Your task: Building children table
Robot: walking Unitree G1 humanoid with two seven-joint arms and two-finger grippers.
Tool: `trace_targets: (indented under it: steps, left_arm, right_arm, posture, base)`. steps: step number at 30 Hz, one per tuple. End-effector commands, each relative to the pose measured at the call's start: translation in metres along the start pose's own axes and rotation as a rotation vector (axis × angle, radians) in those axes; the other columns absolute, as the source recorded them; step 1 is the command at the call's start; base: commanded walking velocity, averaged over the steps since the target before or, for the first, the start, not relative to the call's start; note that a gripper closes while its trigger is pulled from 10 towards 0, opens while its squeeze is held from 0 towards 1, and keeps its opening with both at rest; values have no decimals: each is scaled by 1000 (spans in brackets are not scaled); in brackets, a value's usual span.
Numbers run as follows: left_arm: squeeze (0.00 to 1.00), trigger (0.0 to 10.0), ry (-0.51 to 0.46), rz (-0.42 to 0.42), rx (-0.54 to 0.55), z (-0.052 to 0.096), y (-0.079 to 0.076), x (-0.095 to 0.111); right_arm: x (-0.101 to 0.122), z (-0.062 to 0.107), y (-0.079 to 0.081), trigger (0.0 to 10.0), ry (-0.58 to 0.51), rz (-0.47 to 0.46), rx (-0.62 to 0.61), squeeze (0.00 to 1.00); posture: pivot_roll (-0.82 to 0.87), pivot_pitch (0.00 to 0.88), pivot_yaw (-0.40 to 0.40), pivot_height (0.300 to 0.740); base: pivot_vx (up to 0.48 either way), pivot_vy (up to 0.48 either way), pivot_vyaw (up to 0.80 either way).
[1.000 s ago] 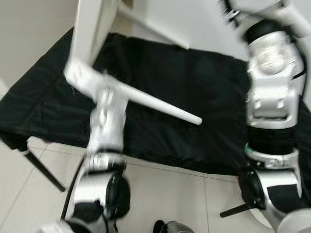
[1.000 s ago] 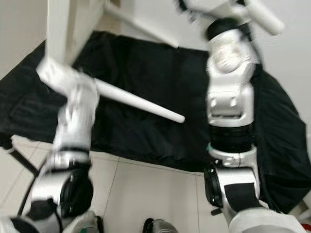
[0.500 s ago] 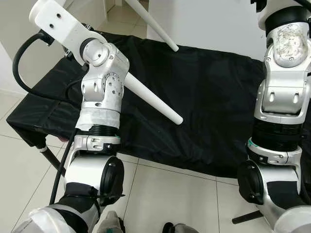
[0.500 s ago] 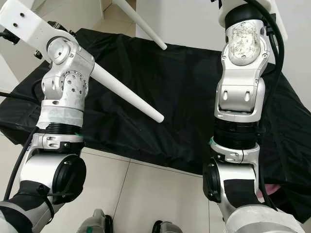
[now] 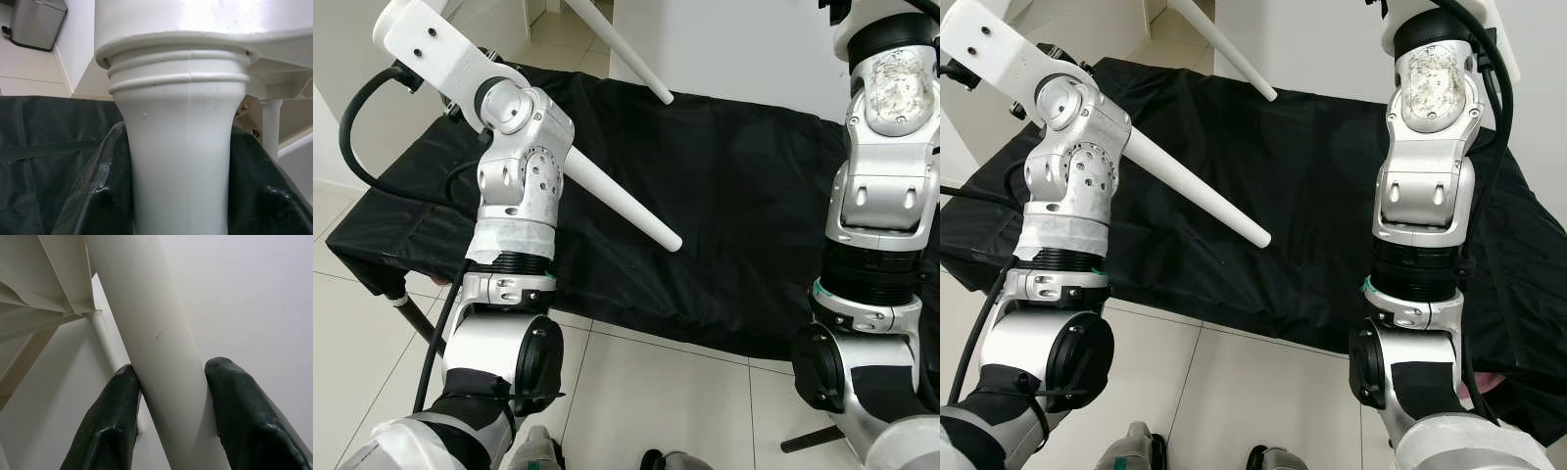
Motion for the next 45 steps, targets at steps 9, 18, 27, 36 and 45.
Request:
trace_targets:
  steps: [9, 18, 27, 36, 45]
  left_arm:
    - [0, 0, -99, 50, -747, 47, -90, 18]
    - [0, 0, -99, 50, -747, 47, -90, 18]
    - [0, 0, -99, 50, -747, 47, -90, 18]
    - [0, 0, -472, -434, -1048, 100, -126, 30]
    - [0, 0, -486, -458, -1062, 98, -125, 33]
  right_arm:
    - [19, -1, -4, 0, -72, -25, -18, 0]
    - [19, -1, -4, 0, -72, -25, -18, 0]
    - [19, -1, -4, 0, -72, -25, -18, 0]
    - [-63, 56, -16, 0, 77, 116, -157, 0]
    - [-73, 64, -17, 0, 120, 98, -184, 0]
  posture:
    - [-41, 0, -84, 740]
    - [-41, 0, -84, 740]
    - [-41, 0, -84, 740]
    - [18, 0, 0, 740]
    - [28, 0, 0, 740]
  base:
    - [0, 0, 0]
    - [0, 0, 0]
    - [0, 0, 0]
    - [0, 0, 0]
    - [0, 0, 0]
Point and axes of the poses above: a point about 5 cm out from each wrist's last joint towards the gripper, its own z axis pointing back from the gripper into the wrist, its own x axis along the axis of the wrist's last joint, y = z × x, the point moved 5 cm from there along -z, pointing out of the wrist towards the gripper, and after that the axes turned 6 degrees about -z, right-handed, at the moved point
